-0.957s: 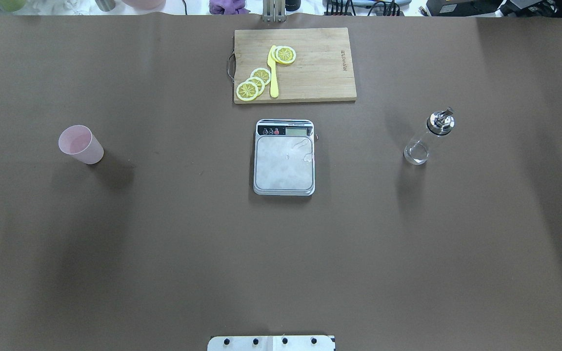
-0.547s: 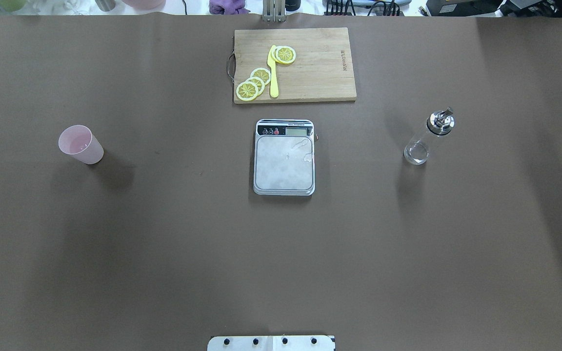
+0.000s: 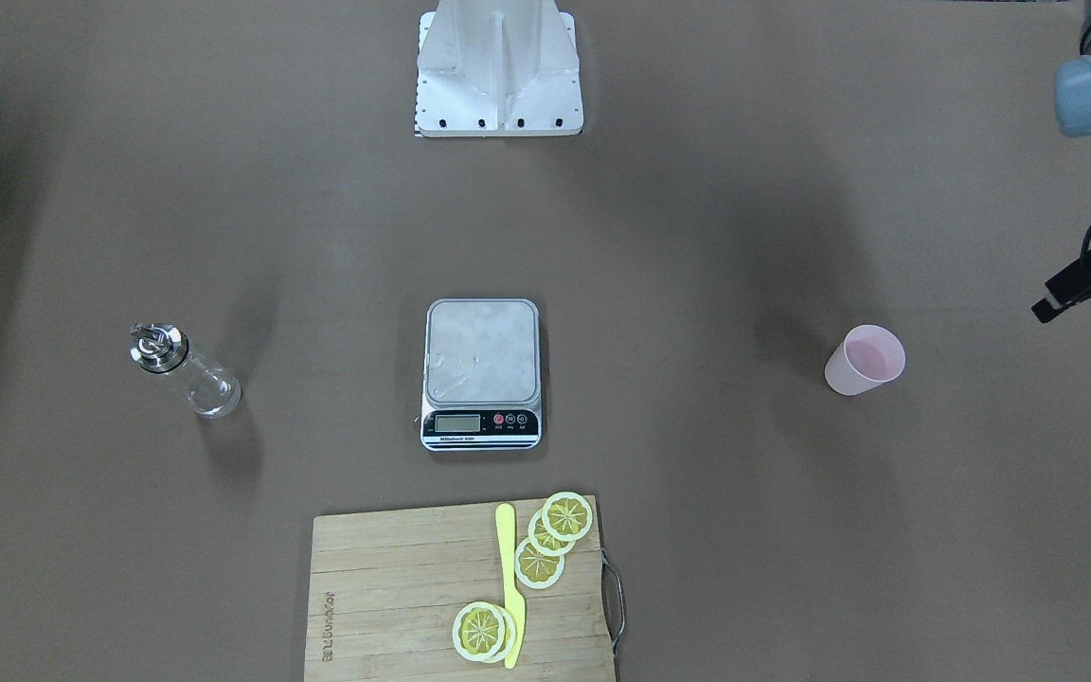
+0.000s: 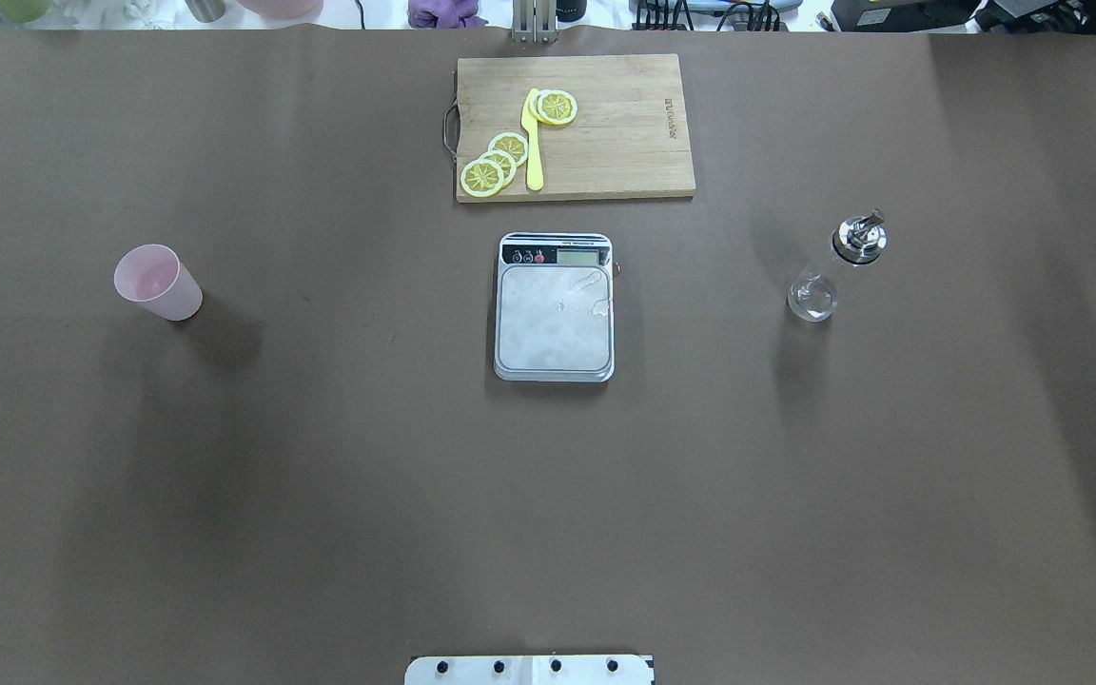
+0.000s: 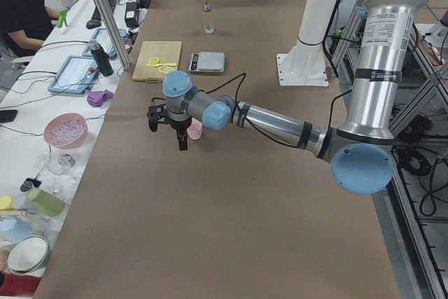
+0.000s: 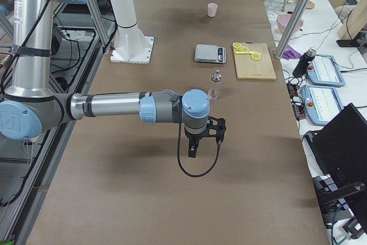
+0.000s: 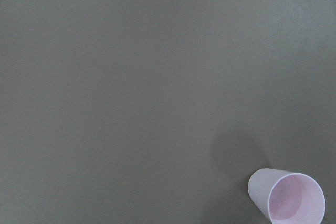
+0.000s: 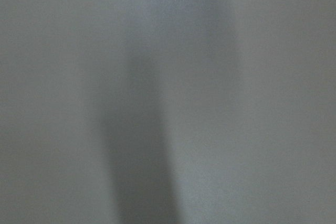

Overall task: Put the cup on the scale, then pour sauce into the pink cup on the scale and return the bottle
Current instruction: 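Reach the left gripper to the pink cup and grasp it, then carry the pink cup with the left gripper onto the scale, then open the left gripper and withdraw it while the right arm reaches in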

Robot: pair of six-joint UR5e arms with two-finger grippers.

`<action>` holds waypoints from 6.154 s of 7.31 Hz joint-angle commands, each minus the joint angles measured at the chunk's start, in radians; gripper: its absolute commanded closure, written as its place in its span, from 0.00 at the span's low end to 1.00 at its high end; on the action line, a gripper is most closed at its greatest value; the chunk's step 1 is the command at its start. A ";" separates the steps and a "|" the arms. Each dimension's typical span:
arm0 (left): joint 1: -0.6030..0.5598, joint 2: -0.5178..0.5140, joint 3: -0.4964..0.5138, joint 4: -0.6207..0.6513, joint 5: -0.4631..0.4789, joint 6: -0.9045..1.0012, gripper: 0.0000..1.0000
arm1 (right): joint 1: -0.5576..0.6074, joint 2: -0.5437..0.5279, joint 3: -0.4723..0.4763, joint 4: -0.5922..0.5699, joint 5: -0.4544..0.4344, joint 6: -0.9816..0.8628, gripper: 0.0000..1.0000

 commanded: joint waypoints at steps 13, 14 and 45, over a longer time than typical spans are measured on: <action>0.274 -0.090 0.102 -0.097 0.124 -0.232 0.91 | -0.004 0.002 -0.001 0.000 -0.004 0.002 0.00; 0.277 -0.095 0.102 -0.097 0.121 -0.238 1.00 | -0.004 0.002 -0.001 0.000 -0.004 0.001 0.00; 0.516 -0.552 -0.169 0.359 0.287 -0.801 0.01 | -0.181 0.103 0.317 0.378 -0.067 0.077 0.00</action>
